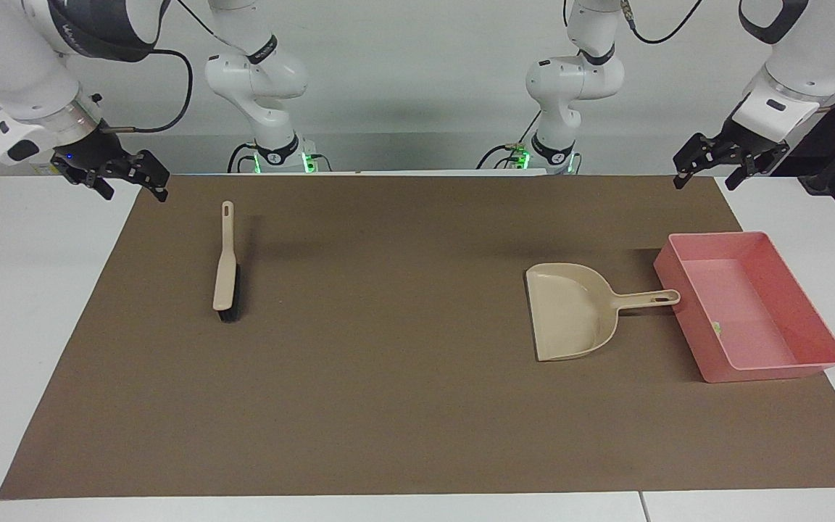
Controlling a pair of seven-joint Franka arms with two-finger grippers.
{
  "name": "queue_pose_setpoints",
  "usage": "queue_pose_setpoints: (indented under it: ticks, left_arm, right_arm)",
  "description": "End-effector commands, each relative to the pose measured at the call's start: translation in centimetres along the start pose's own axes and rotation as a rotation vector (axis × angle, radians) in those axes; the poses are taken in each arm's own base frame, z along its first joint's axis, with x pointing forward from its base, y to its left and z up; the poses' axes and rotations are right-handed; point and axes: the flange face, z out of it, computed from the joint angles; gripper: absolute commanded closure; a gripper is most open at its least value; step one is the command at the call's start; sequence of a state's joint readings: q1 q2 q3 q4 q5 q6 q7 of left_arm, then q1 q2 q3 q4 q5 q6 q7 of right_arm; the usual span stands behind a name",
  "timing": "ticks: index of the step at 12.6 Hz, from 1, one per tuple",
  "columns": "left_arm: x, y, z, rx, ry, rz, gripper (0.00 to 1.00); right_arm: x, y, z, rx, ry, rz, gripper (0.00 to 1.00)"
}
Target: Clean e-waste and dump in bin
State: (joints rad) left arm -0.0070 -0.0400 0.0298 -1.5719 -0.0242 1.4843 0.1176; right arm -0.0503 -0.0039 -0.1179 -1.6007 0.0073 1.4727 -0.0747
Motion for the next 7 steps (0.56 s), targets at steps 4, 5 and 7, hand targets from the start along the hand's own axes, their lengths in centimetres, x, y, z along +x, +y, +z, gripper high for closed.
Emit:
queue_pose_setpoints:
  ticks: [4, 5, 7]
  left_arm:
    - [-0.59, -1.17, -0.15, 0.01, 0.001, -0.018, 0.01]
    - [-0.58, -1.09, -0.14, 0.01, 0.001, -0.016, 0.01]
    - [-0.59, -1.17, -0.15, 0.01, 0.001, -0.017, 0.01]
  right_arm:
    - [-0.61, 0.2, 0.04, 0.017, -0.003, -0.017, 0.01]
    - [-0.61, 0.2, 0.04, 0.017, -0.003, -0.017, 0.01]
    - [-0.96, 0.18, 0.18, 0.019, -0.021, -0.019, 0.01]
